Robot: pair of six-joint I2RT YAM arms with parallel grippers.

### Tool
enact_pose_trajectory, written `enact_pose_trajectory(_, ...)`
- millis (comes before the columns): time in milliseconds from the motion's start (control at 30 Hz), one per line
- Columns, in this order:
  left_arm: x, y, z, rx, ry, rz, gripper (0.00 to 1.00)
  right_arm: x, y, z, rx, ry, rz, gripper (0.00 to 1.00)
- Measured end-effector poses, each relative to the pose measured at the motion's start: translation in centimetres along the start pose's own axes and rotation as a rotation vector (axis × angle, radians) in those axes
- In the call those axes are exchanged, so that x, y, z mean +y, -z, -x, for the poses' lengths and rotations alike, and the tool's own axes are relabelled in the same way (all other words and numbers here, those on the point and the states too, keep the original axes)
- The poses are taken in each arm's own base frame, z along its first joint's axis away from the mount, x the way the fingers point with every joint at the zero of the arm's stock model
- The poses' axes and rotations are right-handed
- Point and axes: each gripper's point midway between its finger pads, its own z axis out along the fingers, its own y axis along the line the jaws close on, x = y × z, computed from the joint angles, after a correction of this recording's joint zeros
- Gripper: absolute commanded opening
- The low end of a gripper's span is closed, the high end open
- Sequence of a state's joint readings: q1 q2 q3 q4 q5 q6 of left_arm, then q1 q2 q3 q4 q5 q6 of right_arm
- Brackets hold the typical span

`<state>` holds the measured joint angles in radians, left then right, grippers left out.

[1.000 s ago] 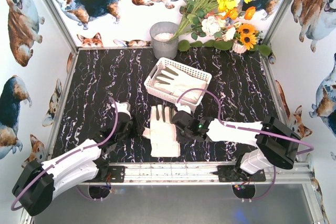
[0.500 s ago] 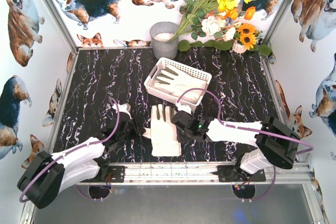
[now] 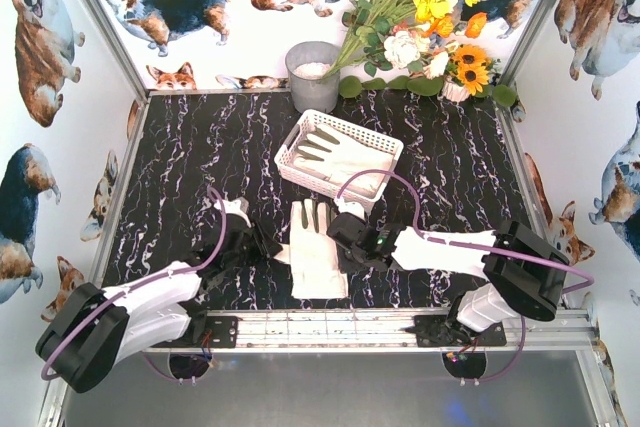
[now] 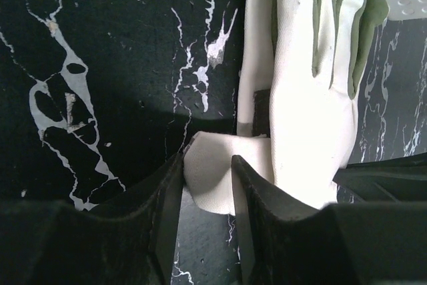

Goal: Put the gloves into the storage basket
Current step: Pick up the glove from the center of the board.

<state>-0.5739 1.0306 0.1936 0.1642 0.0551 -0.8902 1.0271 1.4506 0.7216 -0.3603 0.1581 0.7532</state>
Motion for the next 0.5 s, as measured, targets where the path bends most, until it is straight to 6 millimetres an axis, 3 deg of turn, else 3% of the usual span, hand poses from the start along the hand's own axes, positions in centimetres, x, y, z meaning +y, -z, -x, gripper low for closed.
enact_pose_trajectory(133, -0.4, 0.2, 0.0, 0.026, -0.012, 0.011, 0.48, -0.2, 0.3, 0.0, 0.001, 0.021, -0.002, 0.17)
enact_pose_trajectory(267, -0.6, 0.9, 0.7, 0.051, -0.058, 0.062, 0.61, -0.3, 2.1, 0.7, -0.032, 0.034, 0.009, 0.37)
enact_pose_trajectory(500, -3.7, 3.3, 5.4, -0.009, -0.147, 0.129, 0.64, 0.2, 7.0, 3.6, -0.176, 0.019, 0.085, 0.55)
